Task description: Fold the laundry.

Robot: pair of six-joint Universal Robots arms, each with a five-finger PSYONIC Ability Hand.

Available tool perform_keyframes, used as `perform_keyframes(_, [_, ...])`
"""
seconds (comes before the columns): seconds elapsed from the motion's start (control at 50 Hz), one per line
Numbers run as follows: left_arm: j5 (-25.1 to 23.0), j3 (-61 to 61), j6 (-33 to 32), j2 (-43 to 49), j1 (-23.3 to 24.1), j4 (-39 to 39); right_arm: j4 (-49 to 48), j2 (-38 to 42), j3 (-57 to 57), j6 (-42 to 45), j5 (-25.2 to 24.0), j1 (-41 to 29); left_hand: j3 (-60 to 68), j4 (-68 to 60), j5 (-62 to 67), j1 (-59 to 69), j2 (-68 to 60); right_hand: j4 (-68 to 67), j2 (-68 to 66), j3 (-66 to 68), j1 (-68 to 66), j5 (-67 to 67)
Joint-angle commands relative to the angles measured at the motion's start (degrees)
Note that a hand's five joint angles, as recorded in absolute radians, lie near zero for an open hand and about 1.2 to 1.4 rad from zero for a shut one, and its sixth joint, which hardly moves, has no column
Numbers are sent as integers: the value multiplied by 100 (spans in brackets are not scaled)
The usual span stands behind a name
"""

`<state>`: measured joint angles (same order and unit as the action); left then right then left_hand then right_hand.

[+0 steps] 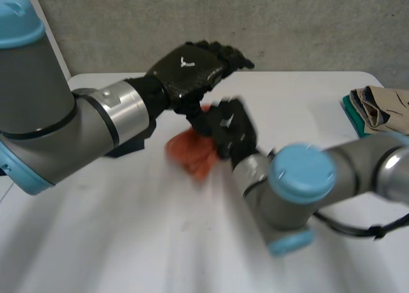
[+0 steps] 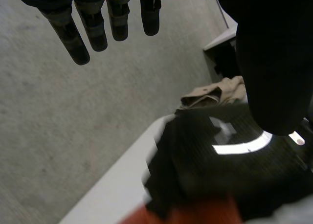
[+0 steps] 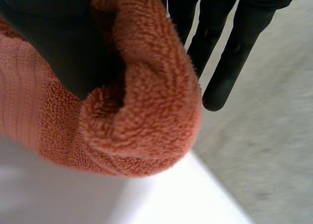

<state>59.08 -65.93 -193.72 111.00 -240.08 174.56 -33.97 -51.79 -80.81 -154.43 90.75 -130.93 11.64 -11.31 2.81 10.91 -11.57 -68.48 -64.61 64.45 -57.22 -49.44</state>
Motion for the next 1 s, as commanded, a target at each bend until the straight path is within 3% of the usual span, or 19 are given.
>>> perform_keyframes(0.02, [218, 475, 343, -219, -13, 122, -57, -524, 731, -297, -31, 979, -109, 76, -226, -36, 102, -1152, -1539, 1555, -2278, -2056])
perform_keyframes(0.1, [262, 748, 808, -324, -4, 402, -110, -691, 1302, -710, -127, 1813, -92, 59, -209, -19, 86, -1152, -1539, 1555, -2278, -2056])
perform_keyframes(0.26, [271, 679, 1038, -501, -13, 623, -356, -543, 1875, -1379, -681, 3441, -42, 9, -158, 31, 35, -1152, -1539, 1555, -2278, -2056])
perform_keyframes(0.4, [262, 424, 1021, -457, 5, 632, -462, 484, 2297, -1406, -1436, 4574, -42, 9, -158, 31, 35, -1152, -1539, 1555, -2278, -2056])
perform_keyframes(0.54, [262, 274, 994, -316, 58, 632, -400, 1600, 2543, -1266, -2368, 5374, -25, -8, -141, 48, 18, -1152, -1539, 1555, -2278, -2056])
perform_keyframes(0.66, [280, 256, 994, -123, 66, 632, -391, 2068, 2553, -748, -2641, 5815, -8, -25, -125, 65, 1, -1152, -1539, 1555, -2278, -2056])
perform_keyframes(0.8, [271, 274, 994, -88, 102, 641, -251, 1989, 2272, -352, -2800, 6061, -8, -25, -125, 65, 1, -1024, -1412, 1428, -2151, -1928])
perform_keyframes(0.86, [271, 300, 994, -79, 102, 632, -93, 1700, 2096, -281, -2738, 6079, -8, -25, -125, 65, 1, 4644, 4257, -4241, 3518, 3741])
perform_keyframes(0.88, [271, 300, 994, -79, 102, 632, -49, 1594, 2035, -281, -2738, 6096, -8, -25, -125, 65, 1, 5848, 5461, -5445, 4722, 4944])
perform_keyframes(1.0, [280, 283, 994, -123, 242, 632, 426, 549, 1130, -246, -2879, 6483, -8, -25, -125, 65, 1, 5848, 5461, -5445, 4722, 4944])
